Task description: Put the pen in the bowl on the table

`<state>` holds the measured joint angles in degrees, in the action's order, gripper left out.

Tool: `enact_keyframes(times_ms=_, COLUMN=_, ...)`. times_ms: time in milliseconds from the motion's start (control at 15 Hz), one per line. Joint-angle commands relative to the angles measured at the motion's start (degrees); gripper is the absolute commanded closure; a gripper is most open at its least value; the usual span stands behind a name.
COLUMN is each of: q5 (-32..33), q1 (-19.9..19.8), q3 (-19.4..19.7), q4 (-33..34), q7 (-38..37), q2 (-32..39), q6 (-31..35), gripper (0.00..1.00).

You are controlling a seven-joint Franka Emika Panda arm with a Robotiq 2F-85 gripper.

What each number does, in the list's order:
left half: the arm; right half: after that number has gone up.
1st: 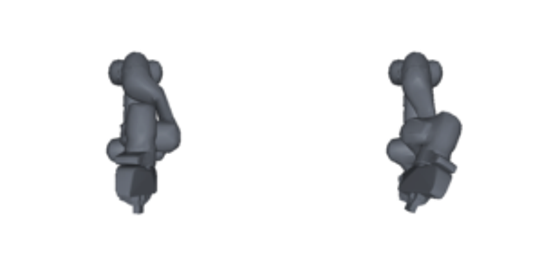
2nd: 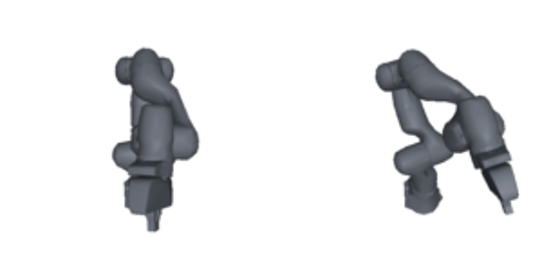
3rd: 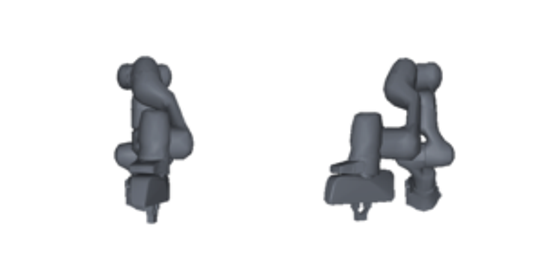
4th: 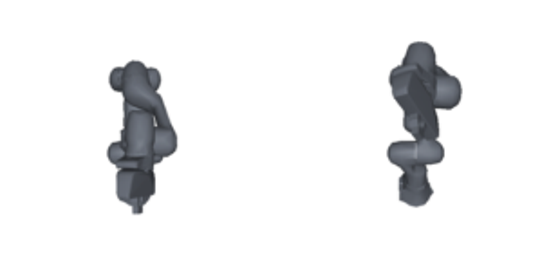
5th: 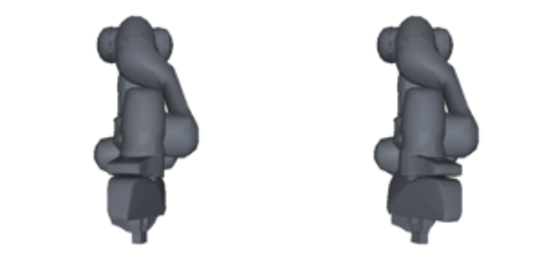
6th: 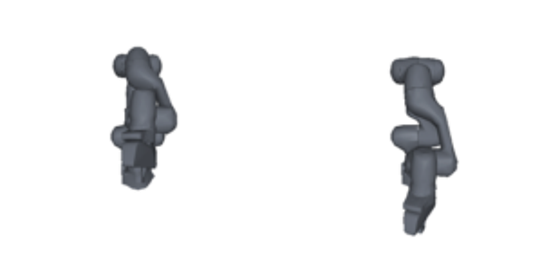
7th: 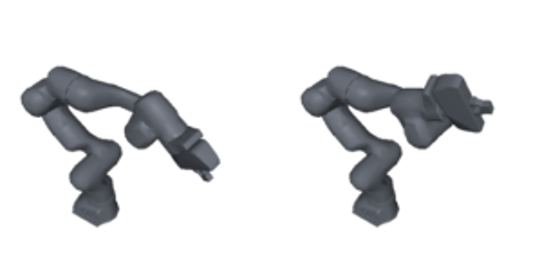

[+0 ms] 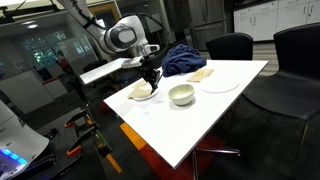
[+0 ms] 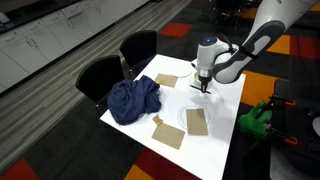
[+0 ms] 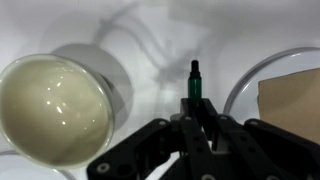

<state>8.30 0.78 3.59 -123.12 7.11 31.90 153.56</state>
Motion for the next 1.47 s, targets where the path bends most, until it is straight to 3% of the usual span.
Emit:
enact_keyframes(times_ms=0, q5=1.78, q1=1.87, q3=1.43, q4=5.56, q7=-3.50, q2=4.05, q6=-5.61, gripper=0.97)
enact_keyframes(times_ms=267, q5=2.06, q1=2.53, q3=1.86, q4=10.40, q7=-4.12, q2=7.56, q6=-11.40, gripper=0.97)
enact_keyframes(times_ms=333, q5=2.15, q1=2.63, q3=1.86, q4=11.34, q7=-4.25, q2=8.10, q6=-12.66, gripper=0.92)
enact_keyframes(times_ms=400, q5=2.17, q1=2.62, q3=1.76, q4=12.14, q7=-4.51, q2=8.49, q6=-13.89, gripper=0.62)
enact_keyframes(times_ms=533, q5=2.31, q1=2.50, q3=1.58, q4=13.33, q7=-4.54, q2=9.10, q6=-15.50, gripper=0.54)
enact_keyframes(times_ms=1000, q5=2.63, q1=1.88, q3=1.53, q4=11.57, q7=-4.03, q2=6.90, q6=-14.19, gripper=0.01)
enact_keyframes(times_ms=1400, q5=1.86, q1=0.48, q3=0.32, q4=9.19, q7=-1.99, q2=3.46, q6=-9.36, gripper=0.00)
